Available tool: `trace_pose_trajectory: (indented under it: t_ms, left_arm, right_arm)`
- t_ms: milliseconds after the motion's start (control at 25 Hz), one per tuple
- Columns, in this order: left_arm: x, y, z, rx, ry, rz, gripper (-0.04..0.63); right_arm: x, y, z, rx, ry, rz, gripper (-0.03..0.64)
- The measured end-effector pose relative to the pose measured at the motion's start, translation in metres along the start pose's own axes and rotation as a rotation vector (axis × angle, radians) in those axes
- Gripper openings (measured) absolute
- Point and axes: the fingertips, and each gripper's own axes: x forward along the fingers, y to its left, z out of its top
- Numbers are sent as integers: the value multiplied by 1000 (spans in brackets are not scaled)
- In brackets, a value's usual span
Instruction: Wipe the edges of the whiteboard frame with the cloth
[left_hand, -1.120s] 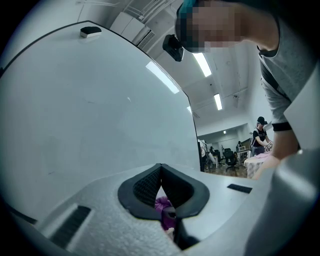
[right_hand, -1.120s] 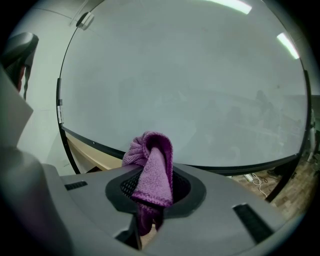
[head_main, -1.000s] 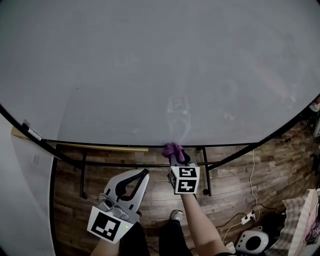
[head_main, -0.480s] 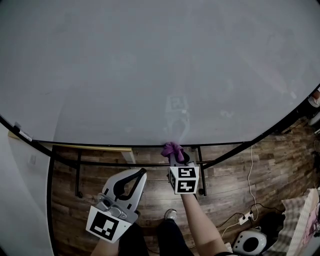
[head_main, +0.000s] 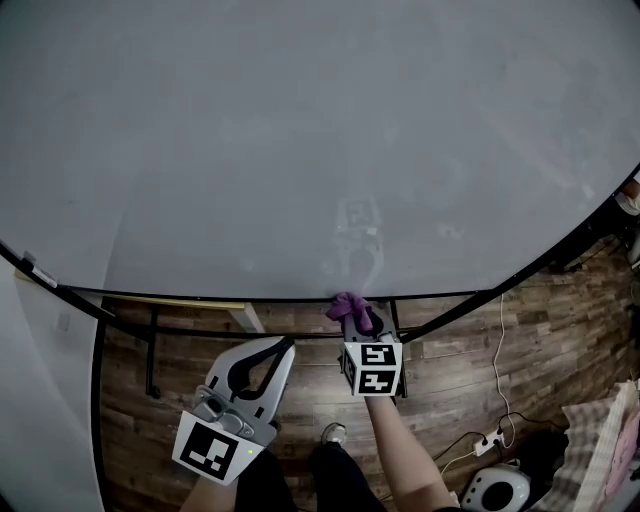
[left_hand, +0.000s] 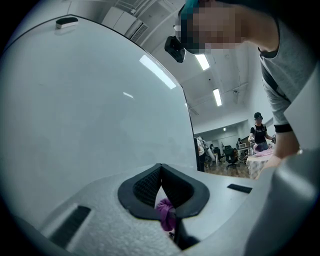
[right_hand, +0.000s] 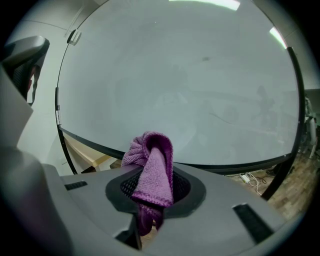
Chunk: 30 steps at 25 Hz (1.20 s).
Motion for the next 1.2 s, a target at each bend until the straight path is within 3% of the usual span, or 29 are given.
trace_pose_trajectory:
  t_ms: [1200]
  left_arm:
    - [98,-84,-1,11,-7,-66,17]
  right_arm:
    - [-38,-159,-17,11,-4,-113,63]
